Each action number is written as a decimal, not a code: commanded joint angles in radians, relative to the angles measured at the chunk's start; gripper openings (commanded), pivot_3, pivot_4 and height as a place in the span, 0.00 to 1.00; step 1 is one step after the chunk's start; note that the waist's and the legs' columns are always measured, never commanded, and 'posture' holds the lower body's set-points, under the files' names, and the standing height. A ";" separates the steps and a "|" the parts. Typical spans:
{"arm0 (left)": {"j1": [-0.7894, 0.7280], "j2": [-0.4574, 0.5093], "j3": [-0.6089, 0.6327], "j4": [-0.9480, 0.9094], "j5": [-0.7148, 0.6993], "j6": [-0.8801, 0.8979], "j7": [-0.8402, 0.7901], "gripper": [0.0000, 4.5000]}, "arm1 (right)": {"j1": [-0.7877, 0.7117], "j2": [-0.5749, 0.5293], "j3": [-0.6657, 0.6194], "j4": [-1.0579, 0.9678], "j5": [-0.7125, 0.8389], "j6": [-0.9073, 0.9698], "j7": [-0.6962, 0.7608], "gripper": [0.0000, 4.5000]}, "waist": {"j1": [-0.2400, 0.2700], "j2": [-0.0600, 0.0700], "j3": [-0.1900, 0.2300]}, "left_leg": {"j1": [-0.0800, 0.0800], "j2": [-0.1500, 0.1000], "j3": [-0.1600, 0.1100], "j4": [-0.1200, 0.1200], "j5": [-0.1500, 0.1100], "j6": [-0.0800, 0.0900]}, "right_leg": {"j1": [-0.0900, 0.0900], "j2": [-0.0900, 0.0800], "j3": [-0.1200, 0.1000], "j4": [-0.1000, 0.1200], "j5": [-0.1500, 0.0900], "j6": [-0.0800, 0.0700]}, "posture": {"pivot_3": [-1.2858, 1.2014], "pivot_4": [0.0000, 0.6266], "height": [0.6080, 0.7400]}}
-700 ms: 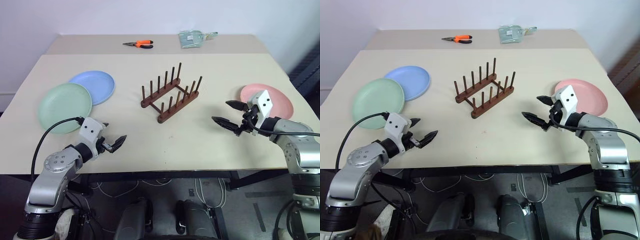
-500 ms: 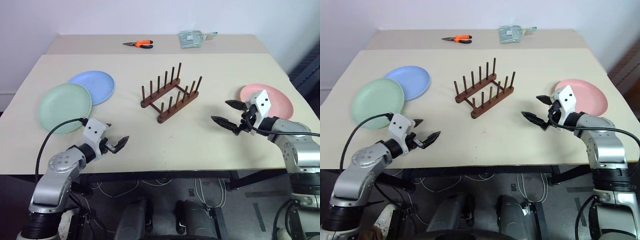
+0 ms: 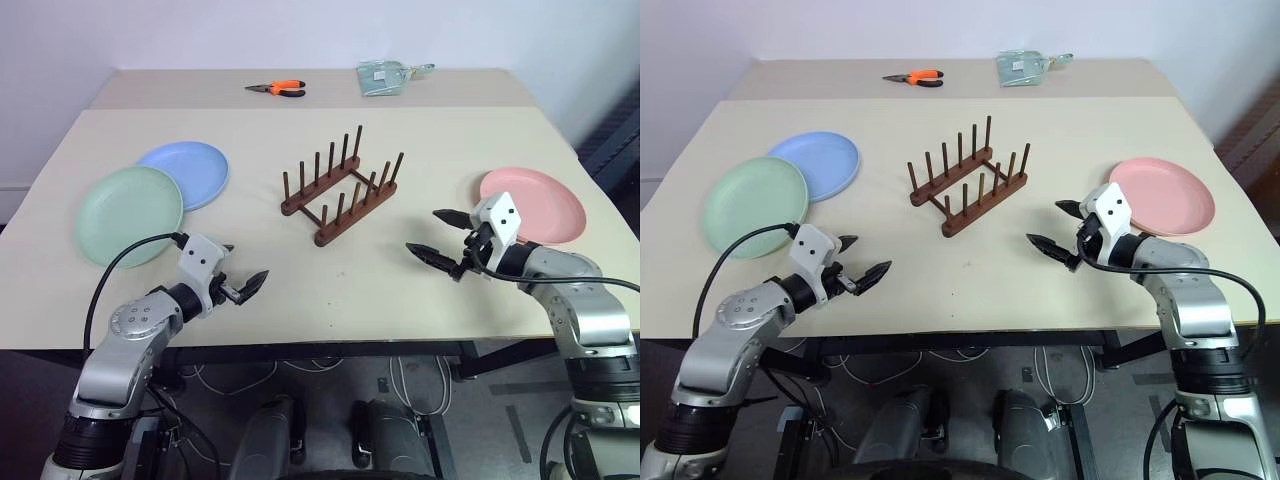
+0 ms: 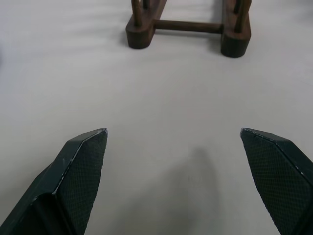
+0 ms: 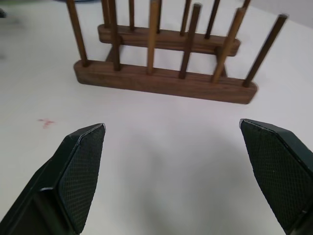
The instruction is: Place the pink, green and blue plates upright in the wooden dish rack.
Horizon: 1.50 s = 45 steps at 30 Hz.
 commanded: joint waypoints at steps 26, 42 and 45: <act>-0.571 -0.363 -0.311 0.736 0.225 -0.220 -0.053 0.40 | 0.114 0.053 0.007 -0.271 0.037 0.088 -0.140 1.00 | 0.005 0.000 -0.001 | 0.000 -0.001 0.002 0.002 -0.001 0.003 | 0.001 0.001 0.000 0.000 0.000 0.002 | 0.52 0.24 1.00; -0.748 -0.256 -0.355 1.008 0.232 -0.499 -0.552 0.28 | 0.219 -0.098 -0.032 -0.294 0.057 0.122 -0.013 1.00 | 0.002 0.000 -0.001 | -0.001 -0.001 0.001 0.003 -0.001 0.003 | 0.001 0.001 0.000 0.000 0.000 0.002 | 0.52 0.24 1.00; -0.760 -0.239 -0.359 1.059 0.261 -0.533 -0.552 0.59 | 0.226 -0.094 -0.035 -0.295 0.050 0.119 -0.026 1.00 | 0.003 0.000 -0.001 | -0.001 -0.001 0.001 0.003 -0.001 0.003 | 0.001 0.001 0.000 0.000 0.000 0.002 | 0.52 0.24 1.00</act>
